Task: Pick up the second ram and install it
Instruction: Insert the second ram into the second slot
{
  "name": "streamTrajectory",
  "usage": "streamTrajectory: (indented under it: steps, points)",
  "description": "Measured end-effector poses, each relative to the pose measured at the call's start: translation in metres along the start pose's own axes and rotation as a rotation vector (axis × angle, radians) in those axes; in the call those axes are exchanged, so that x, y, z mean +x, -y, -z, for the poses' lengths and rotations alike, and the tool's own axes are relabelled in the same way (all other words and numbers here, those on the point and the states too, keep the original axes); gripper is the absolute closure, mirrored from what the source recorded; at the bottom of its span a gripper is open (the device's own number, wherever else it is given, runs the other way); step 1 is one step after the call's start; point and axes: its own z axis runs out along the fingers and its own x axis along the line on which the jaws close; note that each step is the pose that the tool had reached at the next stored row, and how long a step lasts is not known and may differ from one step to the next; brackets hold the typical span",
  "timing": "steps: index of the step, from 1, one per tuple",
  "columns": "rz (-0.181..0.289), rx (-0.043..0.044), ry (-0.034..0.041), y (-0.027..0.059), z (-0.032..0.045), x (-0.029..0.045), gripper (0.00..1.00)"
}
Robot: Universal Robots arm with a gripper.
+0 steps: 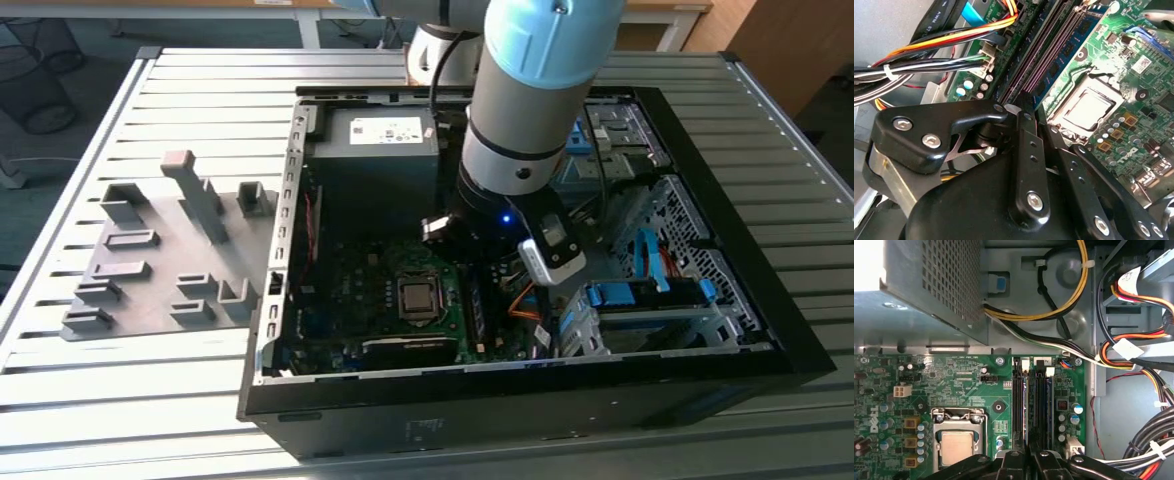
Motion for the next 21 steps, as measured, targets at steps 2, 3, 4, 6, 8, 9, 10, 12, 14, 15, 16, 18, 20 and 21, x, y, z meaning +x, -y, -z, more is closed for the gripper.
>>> streamTrajectory:
  steps: [2, 3, 4, 6, 8, 9, 10, 12, 14, 15, 16, 18, 20, 21]
  points:
    - [0.0, -0.0001, -0.0001, 0.0, -0.0002, 0.0, 0.86]
    - [0.0, -0.0002, -0.0001, 0.0, -0.0003, 0.0, 0.86]
    - [0.0, -0.0007, -0.0001, 0.0, -0.0003, 0.0, 0.86]
    - [0.0, -0.0015, 0.0, -0.0001, -0.0005, 0.0, 0.86]
    - [-0.004, -0.0018, 0.0, 0.0, -0.0005, 0.0, 0.86]
    - [-0.008, -0.0022, 0.0001, 0.0, -0.0007, 0.0, 0.86]
    - [-0.011, -0.0021, 0.0002, 0.0, -0.0007, -0.0001, 0.86]
    - [-0.013, -0.0024, 0.0002, 0.0, -0.0009, -0.0001, 0.86]
    - [-0.013, -0.003, 0.0003, 0.0, -0.0016, -0.0002, 0.86]
    - [-0.013, -0.0029, 0.0003, 0.0, -0.0019, -0.0002, 0.86]
    - [-0.013, -0.0027, 0.0002, 0.0, -0.0023, -0.0002, 0.86]
    - [-0.013, -0.0028, 0.0002, 0.0001, -0.0035, -0.0002, 0.86]
    - [-0.013, -0.0031, 0.0002, 0.0001, -0.0044, -0.0002, 0.86]
    - [-0.013, -0.0034, 0.0002, 0.0001, -0.0048, -0.0002, 0.86]
